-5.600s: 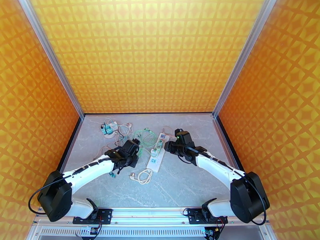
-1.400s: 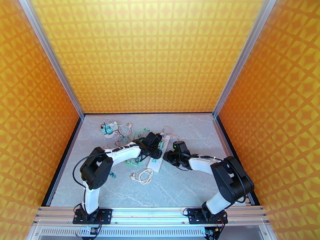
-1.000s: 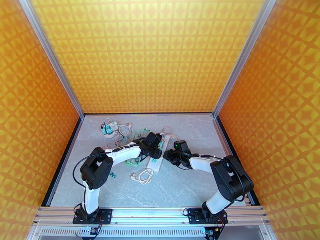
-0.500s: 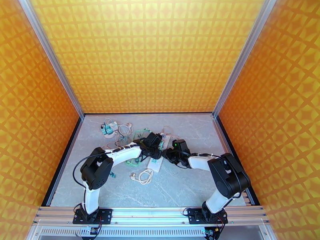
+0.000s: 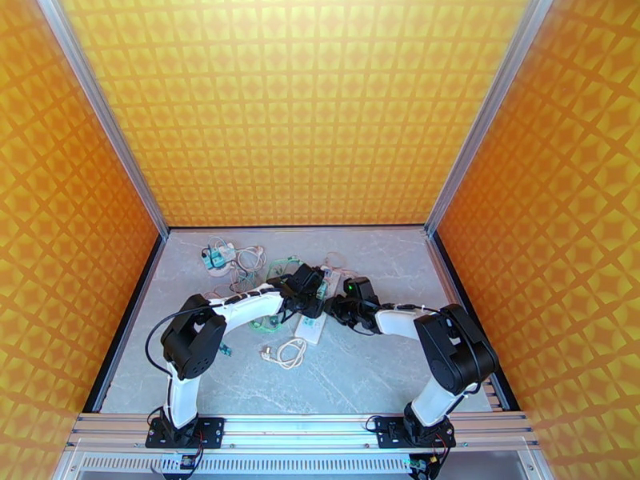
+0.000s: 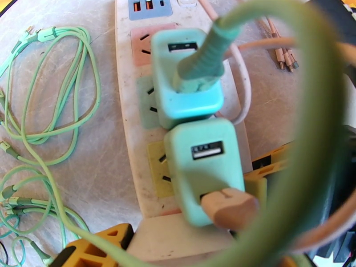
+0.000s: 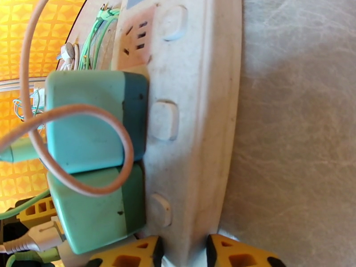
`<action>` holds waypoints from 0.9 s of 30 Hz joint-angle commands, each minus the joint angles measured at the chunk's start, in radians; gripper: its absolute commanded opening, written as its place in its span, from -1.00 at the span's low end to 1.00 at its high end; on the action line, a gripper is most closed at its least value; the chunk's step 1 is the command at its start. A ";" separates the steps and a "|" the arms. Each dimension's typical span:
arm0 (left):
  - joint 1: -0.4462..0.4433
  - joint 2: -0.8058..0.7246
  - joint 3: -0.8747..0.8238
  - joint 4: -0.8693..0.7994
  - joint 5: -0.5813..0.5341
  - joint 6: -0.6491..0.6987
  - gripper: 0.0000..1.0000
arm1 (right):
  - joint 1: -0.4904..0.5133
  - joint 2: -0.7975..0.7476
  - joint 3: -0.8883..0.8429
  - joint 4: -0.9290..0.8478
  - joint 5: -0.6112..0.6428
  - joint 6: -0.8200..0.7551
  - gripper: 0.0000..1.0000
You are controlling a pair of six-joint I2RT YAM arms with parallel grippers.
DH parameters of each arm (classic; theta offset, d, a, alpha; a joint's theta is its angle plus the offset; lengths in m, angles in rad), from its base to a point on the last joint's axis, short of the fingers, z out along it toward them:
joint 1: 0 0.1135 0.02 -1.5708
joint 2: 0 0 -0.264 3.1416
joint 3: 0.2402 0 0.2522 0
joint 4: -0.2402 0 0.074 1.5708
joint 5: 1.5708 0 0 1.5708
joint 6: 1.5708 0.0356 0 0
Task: Pull the plug off the socket
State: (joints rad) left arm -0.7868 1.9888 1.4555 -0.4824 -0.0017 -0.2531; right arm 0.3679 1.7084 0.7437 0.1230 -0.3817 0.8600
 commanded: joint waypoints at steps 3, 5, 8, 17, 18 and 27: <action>-0.014 -0.089 0.051 -0.062 0.029 0.009 -0.23 | 0.003 0.065 -0.021 -0.147 0.109 -0.021 -0.35; -0.011 -0.097 0.053 -0.066 0.030 0.009 -0.24 | 0.004 0.066 -0.018 -0.153 0.111 -0.022 -0.36; -0.004 -0.123 0.049 -0.070 0.026 0.008 -0.24 | 0.005 0.067 -0.011 -0.166 0.118 -0.028 -0.36; 0.020 -0.208 -0.016 -0.066 0.002 -0.002 -0.24 | 0.003 0.070 0.030 -0.210 0.121 -0.052 -0.36; 0.023 -0.217 -0.028 -0.066 -0.004 -0.005 -0.24 | 0.003 0.068 0.033 -0.215 0.121 -0.054 -0.36; 0.083 -0.337 -0.173 -0.035 -0.013 -0.063 -0.24 | -0.001 0.025 0.051 -0.251 0.130 -0.087 -0.35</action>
State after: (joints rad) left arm -0.7242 1.7081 1.3182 -0.5282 0.0021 -0.2825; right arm 0.3691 1.7138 0.8070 0.0055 -0.3637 0.8062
